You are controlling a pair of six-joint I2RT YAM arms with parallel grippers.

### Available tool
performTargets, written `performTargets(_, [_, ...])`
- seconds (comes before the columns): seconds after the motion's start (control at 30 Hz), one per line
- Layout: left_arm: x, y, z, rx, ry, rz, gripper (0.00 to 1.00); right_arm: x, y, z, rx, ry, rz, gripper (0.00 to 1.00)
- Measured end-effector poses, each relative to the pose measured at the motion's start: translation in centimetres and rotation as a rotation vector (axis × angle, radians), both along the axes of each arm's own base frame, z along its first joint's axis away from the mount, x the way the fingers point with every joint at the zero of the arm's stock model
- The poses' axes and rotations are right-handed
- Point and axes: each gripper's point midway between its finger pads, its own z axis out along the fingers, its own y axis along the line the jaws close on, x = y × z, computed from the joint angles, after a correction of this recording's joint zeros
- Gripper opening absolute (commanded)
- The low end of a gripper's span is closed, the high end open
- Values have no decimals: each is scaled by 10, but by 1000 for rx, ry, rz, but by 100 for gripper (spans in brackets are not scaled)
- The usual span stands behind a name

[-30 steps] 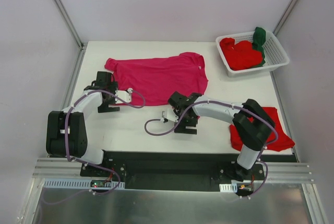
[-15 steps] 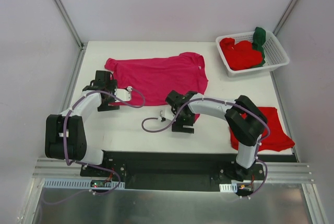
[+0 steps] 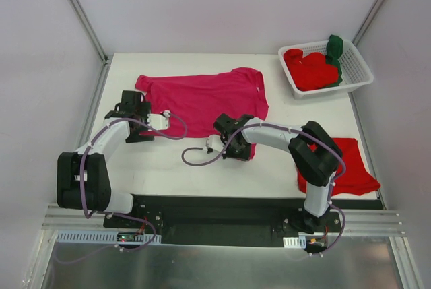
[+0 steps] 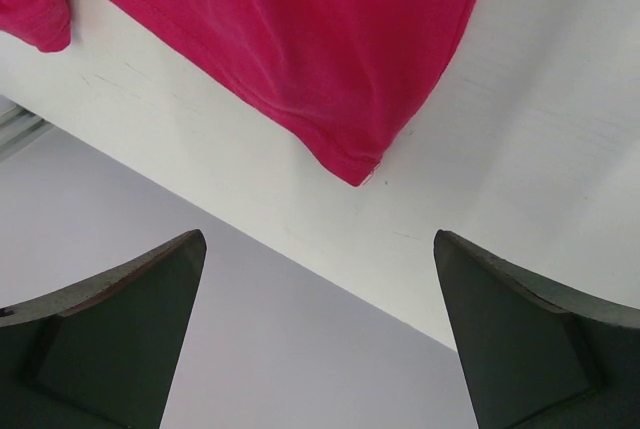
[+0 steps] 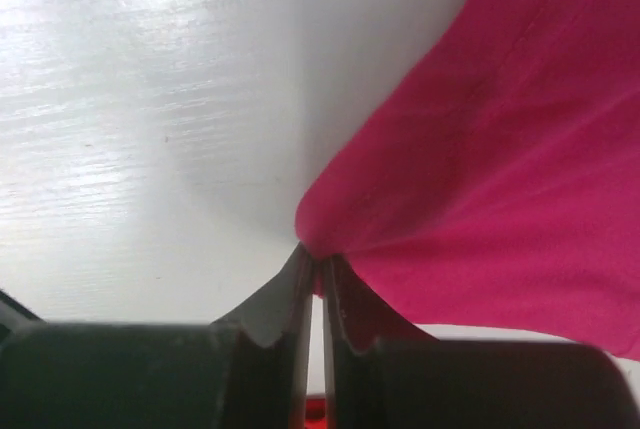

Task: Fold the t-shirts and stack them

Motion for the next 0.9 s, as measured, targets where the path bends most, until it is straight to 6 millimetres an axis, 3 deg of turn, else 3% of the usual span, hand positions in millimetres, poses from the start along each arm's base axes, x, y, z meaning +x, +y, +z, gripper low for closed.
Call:
performTargets(0.5, [-33,-16,-10,-78,144,-53,99,4,4,5,10,-12,-2,6])
performTargets(0.73, [-39,-13,-43,-79,284,-33,93,6,6,10,12,-11,-7,7])
performTargets(0.9, [-20,-5,-61,-82,324,16,93,3,3,10,2,-2,-11,6])
